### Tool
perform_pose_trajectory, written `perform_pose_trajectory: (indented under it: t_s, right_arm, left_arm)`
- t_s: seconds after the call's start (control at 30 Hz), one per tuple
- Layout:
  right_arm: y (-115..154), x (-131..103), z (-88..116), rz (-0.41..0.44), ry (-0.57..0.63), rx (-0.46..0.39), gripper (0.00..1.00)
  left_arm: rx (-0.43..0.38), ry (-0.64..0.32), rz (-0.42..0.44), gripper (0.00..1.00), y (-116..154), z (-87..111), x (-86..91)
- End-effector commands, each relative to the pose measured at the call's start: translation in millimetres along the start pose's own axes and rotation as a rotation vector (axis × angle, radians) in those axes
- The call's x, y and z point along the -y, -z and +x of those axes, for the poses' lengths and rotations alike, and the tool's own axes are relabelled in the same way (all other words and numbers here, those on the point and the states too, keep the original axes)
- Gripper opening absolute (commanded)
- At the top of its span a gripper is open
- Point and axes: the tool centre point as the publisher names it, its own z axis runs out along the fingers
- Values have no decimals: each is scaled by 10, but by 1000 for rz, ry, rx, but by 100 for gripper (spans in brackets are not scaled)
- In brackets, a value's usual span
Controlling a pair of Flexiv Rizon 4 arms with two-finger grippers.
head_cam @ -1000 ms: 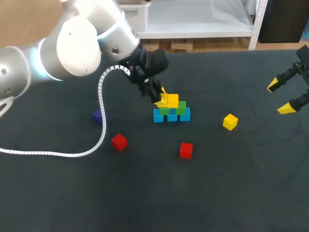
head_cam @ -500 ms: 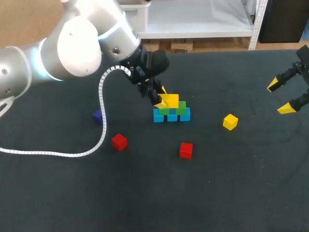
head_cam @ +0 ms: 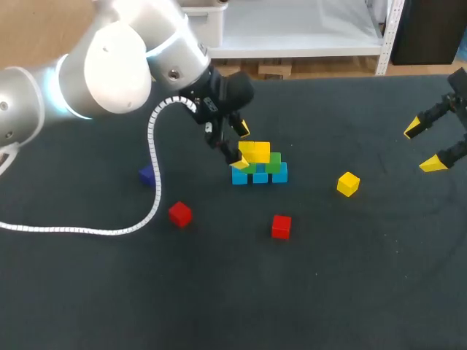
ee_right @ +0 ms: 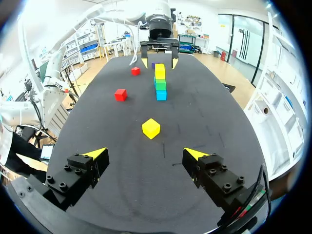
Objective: Place the blue cubes, place green cubes on the blue cubes, place the yellow cubes on the green cubes, then place the red cubes on the yellow cubes, and place purple cube on the red cubes.
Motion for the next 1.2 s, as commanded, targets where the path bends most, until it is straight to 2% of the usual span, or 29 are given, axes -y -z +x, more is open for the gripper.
perform_pose_trajectory:
  t_s: [0.03,0.1,0.27,0.43,0.77,0.87,1.2]
  right_arm:
    - [-3,8,6,-1,1,3,100]
    - [-3,8,6,-1,1,3,100]
    - [-3,8,6,-1,1,3,100]
    - [-3,8,6,-1,1,3,100]
    - [-3,8,6,-1,1,3,100]
    - [-3,8,6,-1,1,3,100]
    - [-3,8,6,-1,1,3,100]
  left_arm:
    - [22,8,-19,100,171,108,93]
    - [29,10,-29,100,260,165,133]
    - [117,28,-50,100,503,368,232]
    - [192,25,-60,100,790,670,355]
    - [247,-9,-80,100,1144,1213,602]
    - [272,-36,-59,100,1198,1299,657]
    - [265,-53,-52,100,1386,1555,802]
